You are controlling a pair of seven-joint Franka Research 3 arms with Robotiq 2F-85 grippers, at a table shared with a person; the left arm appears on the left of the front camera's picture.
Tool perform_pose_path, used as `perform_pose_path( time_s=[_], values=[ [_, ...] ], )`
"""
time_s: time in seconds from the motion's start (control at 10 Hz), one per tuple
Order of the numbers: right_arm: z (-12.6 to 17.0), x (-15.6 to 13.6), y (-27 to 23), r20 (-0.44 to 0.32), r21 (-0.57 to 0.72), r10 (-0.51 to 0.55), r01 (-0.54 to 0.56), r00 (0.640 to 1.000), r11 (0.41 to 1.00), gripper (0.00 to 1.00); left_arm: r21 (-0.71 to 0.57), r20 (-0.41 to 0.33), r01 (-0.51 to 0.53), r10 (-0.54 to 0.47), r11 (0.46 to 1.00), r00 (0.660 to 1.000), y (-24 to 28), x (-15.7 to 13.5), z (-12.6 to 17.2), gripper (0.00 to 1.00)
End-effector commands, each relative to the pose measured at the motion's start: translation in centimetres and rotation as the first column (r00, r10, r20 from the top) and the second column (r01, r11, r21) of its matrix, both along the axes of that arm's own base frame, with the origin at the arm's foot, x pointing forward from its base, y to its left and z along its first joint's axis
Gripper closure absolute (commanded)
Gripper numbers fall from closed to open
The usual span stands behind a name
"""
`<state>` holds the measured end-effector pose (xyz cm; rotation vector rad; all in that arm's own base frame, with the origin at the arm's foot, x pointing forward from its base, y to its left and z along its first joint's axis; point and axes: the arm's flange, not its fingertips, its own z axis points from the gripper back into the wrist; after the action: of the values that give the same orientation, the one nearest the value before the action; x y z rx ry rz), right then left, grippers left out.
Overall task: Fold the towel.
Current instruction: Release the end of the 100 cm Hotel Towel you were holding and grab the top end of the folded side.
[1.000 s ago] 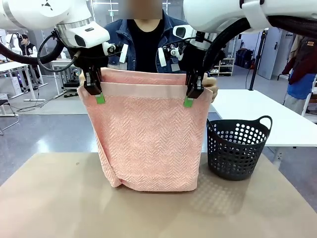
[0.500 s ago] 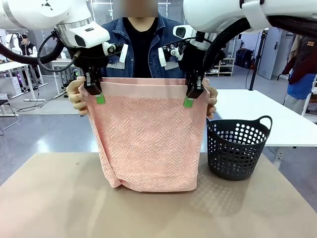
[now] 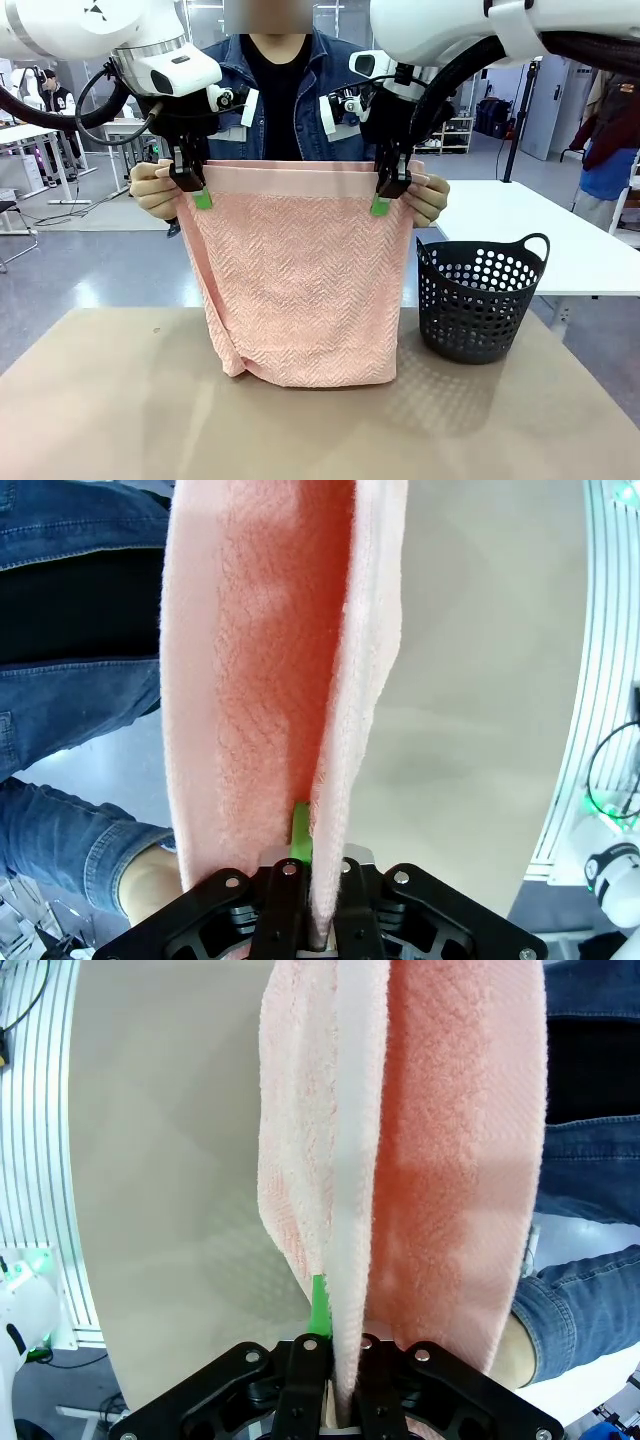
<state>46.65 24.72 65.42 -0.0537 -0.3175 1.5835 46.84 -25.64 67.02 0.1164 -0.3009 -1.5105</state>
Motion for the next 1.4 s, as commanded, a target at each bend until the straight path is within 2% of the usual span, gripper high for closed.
perform_pose_path(
  time_s=[0.0, 0.6, 0.7, 0.8, 0.9, 1.0, 1.1, 1.2, 1.3],
  values=[
    [0.0, 0.1, 0.0, 0.003, -0.005, 0.001, -0.001, 1.000, 1.000, 1.00, -0.001, 0.004, -0.001, 0.001, 1.000, 1.000, 0.2, 0.1, 0.2, 1.00],
    [0.0, 0.1, 0.0, 0.003, -0.005, 0.001, -0.001, 1.000, 1.000, 1.00, -0.001, 0.004, -0.001, 0.001, 1.000, 1.000, 0.2, 0.1, 0.2, 1.00],
    [0.0, 0.0, 0.0, 0.000, 0.000, 0.000, 0.000, 1.000, 1.000, 0.90, 0.000, 0.000, 0.000, 0.000, 1.000, 1.000, 0.0, 0.0, 0.0, 0.57],
    [0.1, -0.2, -0.3, 0.008, 0.011, 0.007, -0.007, 1.000, 1.000, 0.64, -0.018, -0.001, 0.009, -0.009, 1.000, 1.000, 0.2, -0.2, 0.4, 0.55],
    [0.5, -0.4, -0.6, 0.015, 0.028, -0.008, 0.007, 1.000, 1.000, 0.56, -0.018, 0.011, 0.000, 0.000, 1.000, 1.000, 0.3, -0.4, 0.8, 0.15],
    [0.9, -0.4, -0.9, 0.018, 0.037, -0.023, 0.022, 1.000, 0.999, 0.30, -0.017, 0.016, -0.002, 0.002, 1.000, 1.000, 0.5, -0.5, 1.0, 0.14],
    [1.0, -0.4, -1.2, 0.018, 0.044, -0.029, 0.028, 0.999, 0.999, 0.23, -0.025, 0.011, -0.004, 0.004, 1.000, 1.000, 0.7, -0.6, 1.2, 0.00],
    [1.2, -0.6, -1.4, 0.020, 0.044, -0.036, 0.035, 0.999, 0.998, 0.00, -0.033, 0.008, -0.008, 0.009, 0.999, 1.000, 0.9, -0.7, 1.4, 0.34],
    [1.6, -1.0, -1.5, 0.030, 0.046, -0.039, 0.037, 0.999, 0.998, 0.00, -0.032, 0.009, -0.009, 0.010, 0.999, 1.000, 1.1, -0.9, 1.7, 0.00]
  ],
)
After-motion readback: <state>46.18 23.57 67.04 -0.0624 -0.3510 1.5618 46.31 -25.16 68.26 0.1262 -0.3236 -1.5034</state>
